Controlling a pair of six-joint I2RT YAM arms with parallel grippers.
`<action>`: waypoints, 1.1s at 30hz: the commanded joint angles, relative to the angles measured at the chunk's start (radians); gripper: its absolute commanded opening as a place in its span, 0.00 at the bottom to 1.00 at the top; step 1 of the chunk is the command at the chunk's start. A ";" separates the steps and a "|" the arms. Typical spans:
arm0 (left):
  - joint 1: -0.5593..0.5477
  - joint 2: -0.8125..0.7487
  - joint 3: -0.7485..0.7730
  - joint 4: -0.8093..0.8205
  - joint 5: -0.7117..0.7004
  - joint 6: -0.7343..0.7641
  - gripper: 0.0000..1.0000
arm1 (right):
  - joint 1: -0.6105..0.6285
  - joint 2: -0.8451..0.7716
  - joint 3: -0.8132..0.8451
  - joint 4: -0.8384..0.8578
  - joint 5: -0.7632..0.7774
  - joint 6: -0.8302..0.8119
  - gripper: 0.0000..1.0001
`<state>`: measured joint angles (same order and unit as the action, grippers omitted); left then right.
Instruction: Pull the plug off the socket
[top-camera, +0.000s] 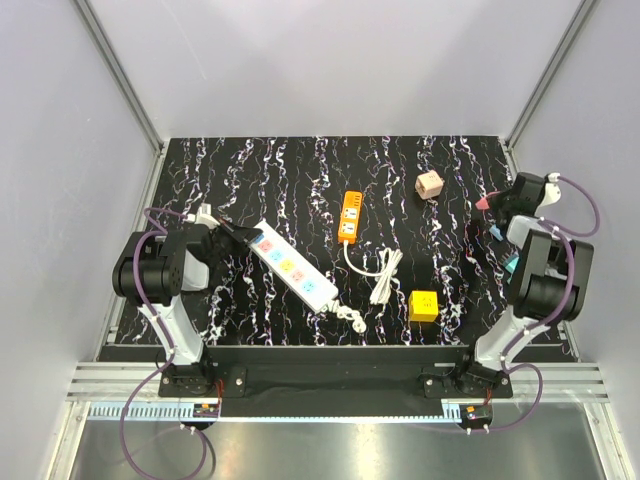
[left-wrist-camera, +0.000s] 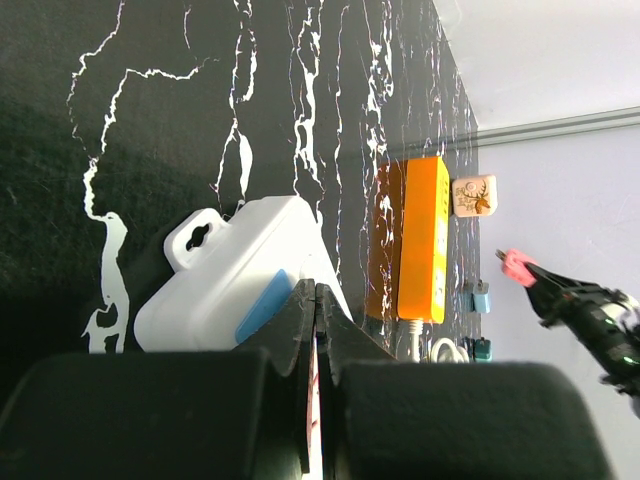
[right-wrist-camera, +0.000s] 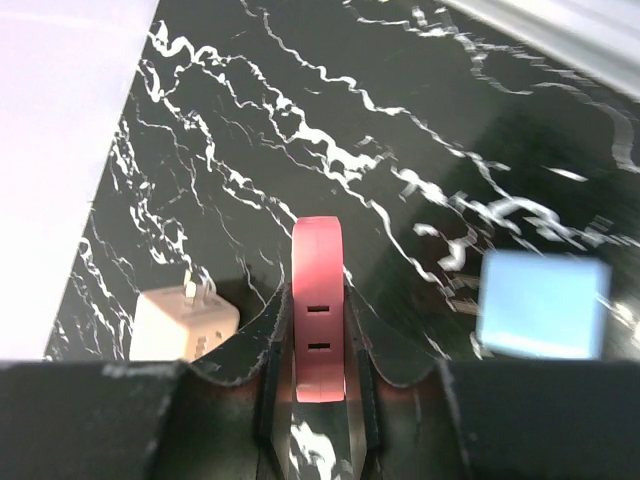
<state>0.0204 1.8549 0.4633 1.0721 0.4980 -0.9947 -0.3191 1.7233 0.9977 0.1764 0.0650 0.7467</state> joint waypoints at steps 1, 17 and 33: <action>-0.002 0.017 0.003 0.074 0.010 0.007 0.00 | -0.003 0.082 0.036 0.250 -0.059 0.026 0.00; -0.002 0.015 0.011 0.060 0.010 0.011 0.00 | -0.034 0.288 0.232 0.088 0.002 -0.021 0.27; -0.004 -0.010 0.002 0.069 0.007 0.039 0.05 | -0.032 0.248 0.364 -0.172 0.015 -0.178 1.00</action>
<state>0.0204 1.8652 0.4641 1.0889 0.5007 -0.9920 -0.3489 2.0315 1.2915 0.0711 0.0513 0.6239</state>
